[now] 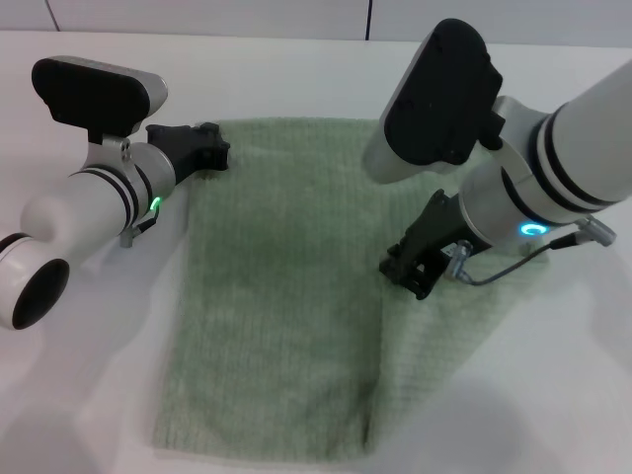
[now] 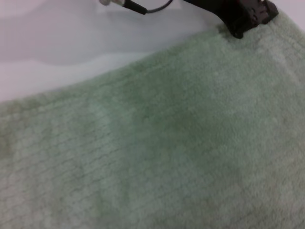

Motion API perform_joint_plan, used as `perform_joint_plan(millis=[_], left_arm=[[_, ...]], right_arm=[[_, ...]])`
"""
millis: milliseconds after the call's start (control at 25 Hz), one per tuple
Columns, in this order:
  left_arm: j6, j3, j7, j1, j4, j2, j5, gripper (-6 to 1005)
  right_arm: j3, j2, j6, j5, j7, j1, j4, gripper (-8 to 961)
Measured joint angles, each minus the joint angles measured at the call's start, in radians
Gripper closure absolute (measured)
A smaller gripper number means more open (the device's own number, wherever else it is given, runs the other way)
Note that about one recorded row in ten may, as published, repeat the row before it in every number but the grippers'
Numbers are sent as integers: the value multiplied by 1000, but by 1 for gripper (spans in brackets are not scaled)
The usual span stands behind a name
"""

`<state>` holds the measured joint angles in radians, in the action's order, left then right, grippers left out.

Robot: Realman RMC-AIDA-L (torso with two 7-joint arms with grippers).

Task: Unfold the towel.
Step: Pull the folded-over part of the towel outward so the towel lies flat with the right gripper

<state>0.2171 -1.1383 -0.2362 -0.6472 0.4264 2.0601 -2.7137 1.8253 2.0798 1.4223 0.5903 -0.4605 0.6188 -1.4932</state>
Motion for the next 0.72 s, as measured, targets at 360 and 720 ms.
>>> perform_joint_plan(millis=[360, 720], left_arm=[[-3, 0, 0, 0, 0, 0, -9, 1000], [-5, 7, 0, 0, 2, 0, -9, 1000]], right_arm=[[8, 1, 120, -54, 25, -83, -205, 849], [32, 3, 223, -140, 55, -145, -399, 844]])
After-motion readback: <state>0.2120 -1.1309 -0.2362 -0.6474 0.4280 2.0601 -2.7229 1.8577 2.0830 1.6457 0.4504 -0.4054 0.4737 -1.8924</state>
